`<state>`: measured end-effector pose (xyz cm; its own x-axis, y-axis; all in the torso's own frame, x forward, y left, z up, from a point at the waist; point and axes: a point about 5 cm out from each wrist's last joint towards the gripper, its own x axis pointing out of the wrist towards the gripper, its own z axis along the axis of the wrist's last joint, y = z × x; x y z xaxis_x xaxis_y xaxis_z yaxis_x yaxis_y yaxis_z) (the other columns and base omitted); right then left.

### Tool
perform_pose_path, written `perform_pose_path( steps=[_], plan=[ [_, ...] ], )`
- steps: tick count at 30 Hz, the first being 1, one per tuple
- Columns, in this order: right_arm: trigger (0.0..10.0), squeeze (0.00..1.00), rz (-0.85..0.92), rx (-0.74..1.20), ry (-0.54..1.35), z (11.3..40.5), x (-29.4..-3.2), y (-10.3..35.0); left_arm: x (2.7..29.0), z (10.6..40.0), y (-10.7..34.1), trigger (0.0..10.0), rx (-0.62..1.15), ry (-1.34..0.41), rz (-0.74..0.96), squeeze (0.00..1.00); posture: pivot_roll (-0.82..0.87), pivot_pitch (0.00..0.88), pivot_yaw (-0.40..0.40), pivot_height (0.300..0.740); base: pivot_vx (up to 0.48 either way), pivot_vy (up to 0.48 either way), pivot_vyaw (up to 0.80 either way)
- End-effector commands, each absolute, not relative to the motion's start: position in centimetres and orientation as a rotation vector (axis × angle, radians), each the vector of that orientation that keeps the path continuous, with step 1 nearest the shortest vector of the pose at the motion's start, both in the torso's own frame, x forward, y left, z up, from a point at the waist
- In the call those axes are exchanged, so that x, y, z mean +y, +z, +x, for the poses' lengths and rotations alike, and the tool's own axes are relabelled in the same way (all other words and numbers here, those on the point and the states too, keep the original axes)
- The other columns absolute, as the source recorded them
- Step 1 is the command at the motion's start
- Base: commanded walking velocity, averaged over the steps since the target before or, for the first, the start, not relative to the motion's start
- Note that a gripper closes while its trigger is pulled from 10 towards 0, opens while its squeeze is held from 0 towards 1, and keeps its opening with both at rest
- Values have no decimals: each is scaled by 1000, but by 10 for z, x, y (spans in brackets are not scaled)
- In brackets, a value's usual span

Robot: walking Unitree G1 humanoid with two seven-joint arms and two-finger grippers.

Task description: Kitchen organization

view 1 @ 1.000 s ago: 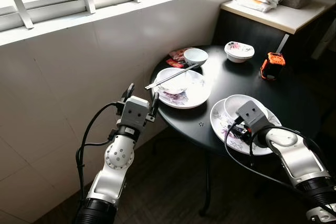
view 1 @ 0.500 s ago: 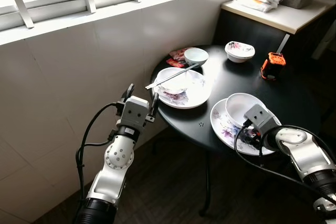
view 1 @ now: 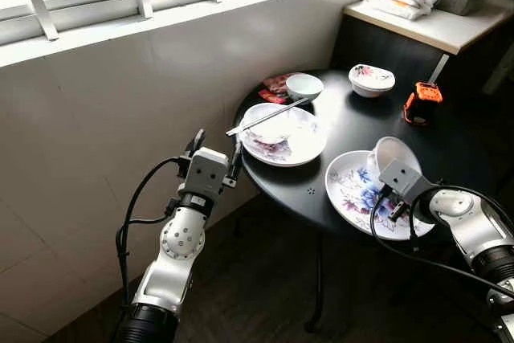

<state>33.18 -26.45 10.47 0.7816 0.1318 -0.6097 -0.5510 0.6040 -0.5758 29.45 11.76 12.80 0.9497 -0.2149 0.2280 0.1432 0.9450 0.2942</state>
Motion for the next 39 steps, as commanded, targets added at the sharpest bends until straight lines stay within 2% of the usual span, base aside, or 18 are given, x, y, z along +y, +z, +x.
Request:
perform_pose_path(
  steps=[1,9,12,13,16,19,24,28,39],
  plan=[
    [0,0,-924,494,414,337,-265,118,117,295,126,10000,-243,-185,282,0,27,0,-67,740,0,0,0],
    [0,0,-1092,359,461,338,-246,120,117,295,125,10000,-236,-184,285,0,32,0,-67,740,0,0,0],
    [0,0,-1135,196,420,342,-229,135,117,295,125,10000,-237,-184,285,0,30,0,-67,740,0,0,0],
    [0,0,-1131,169,414,342,-225,137,117,295,125,10000,-238,-184,285,0,30,0,-67,740,0,0,0],
    [0,0,-962,-2,389,338,-196,146,117,295,125,10000,-241,-184,287,0,31,0,-62,740,0,0,0],
    [0,0,-855,-93,372,334,-181,152,117,295,126,10000,-242,-185,288,0,31,0,-60,740,0,0,0],
    [0,0,-858,-268,396,317,-145,156,118,295,126,10000,-241,-184,292,0,32,0,-52,740,0,0,640],
    [0,0,-830,-288,411,307,-132,152,119,295,126,10000,-242,-180,296,0,34,0,-50,740,0,0,800],
    [0,0,-861,-329,433,283,-120,142,125,296,129,10000,-259,-155,322,0,42,0,-55,740,0,0,800]
  ],
)
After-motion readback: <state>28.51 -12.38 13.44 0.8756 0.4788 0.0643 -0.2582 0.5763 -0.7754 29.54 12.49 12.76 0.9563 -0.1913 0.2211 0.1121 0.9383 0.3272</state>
